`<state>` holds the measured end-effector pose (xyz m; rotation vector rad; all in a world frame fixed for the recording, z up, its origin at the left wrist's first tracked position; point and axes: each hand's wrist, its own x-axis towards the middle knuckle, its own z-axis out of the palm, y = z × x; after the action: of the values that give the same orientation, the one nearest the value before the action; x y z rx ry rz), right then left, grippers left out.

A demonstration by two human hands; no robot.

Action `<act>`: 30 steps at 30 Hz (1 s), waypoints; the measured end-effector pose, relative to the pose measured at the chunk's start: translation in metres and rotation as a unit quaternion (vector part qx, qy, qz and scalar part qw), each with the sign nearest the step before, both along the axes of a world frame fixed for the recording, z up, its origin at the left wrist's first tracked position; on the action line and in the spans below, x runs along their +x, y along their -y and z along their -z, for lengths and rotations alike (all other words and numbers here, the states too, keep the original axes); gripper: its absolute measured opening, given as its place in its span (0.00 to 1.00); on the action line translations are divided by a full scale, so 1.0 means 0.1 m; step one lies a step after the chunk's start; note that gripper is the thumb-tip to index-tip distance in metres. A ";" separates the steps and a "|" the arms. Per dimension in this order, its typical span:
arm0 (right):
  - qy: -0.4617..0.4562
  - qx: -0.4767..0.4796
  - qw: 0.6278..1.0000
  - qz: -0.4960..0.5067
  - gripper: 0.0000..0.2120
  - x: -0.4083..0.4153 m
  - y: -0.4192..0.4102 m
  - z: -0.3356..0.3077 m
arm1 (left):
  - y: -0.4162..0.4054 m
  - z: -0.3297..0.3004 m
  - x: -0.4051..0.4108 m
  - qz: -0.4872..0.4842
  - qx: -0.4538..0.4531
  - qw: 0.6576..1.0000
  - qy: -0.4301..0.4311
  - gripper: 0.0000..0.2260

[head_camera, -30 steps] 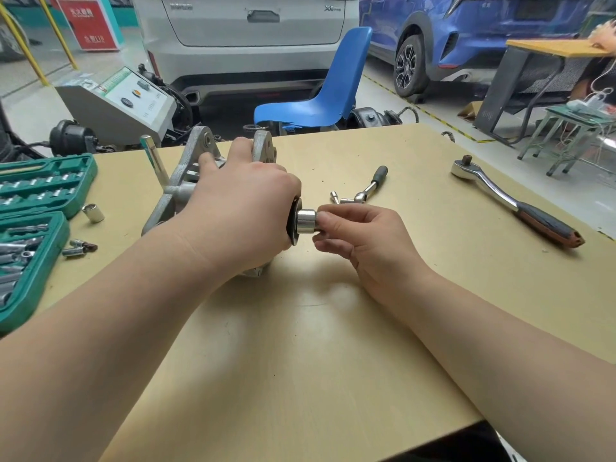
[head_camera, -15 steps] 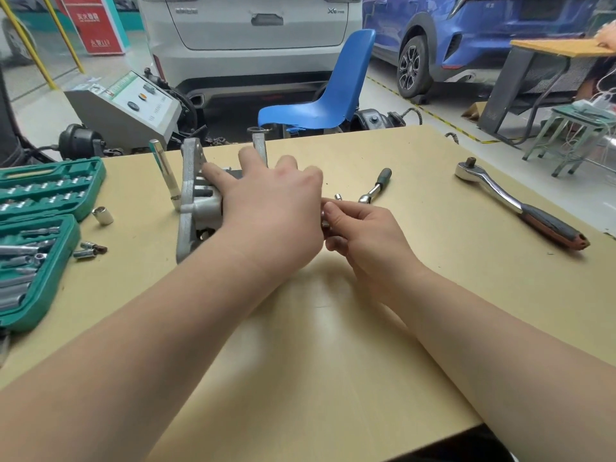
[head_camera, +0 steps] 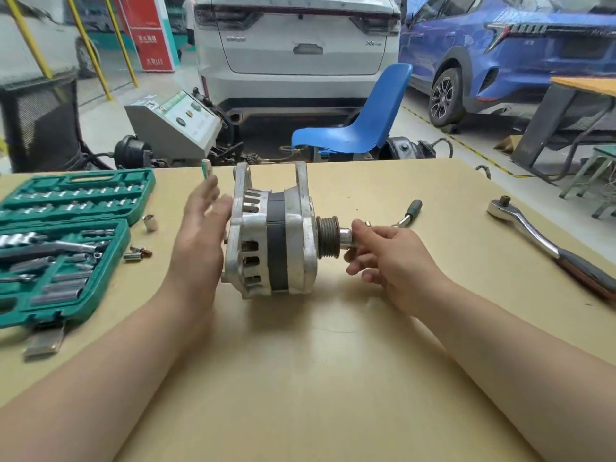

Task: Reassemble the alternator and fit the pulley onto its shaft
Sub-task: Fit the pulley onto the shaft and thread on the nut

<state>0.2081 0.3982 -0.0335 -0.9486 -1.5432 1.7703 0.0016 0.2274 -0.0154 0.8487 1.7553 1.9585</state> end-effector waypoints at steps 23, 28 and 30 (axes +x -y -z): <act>-0.073 -0.092 0.984 -0.130 0.13 -0.11 -0.22 0.05 | -0.02 0.19 0.24 0.011 0.013 0.999 0.039 0.22; -0.054 -0.059 0.980 -0.182 0.17 -0.13 -0.24 0.07 | -0.01 0.22 0.17 0.031 0.010 0.998 0.047 0.25; -0.055 -0.053 0.983 -0.170 0.18 -0.14 -0.22 0.09 | -0.01 0.22 0.16 0.037 0.008 0.998 0.046 0.24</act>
<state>0.1939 0.4204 -0.0425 -0.6498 -1.6267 2.1201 0.0172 0.2283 -0.0370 0.8044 1.6354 1.9335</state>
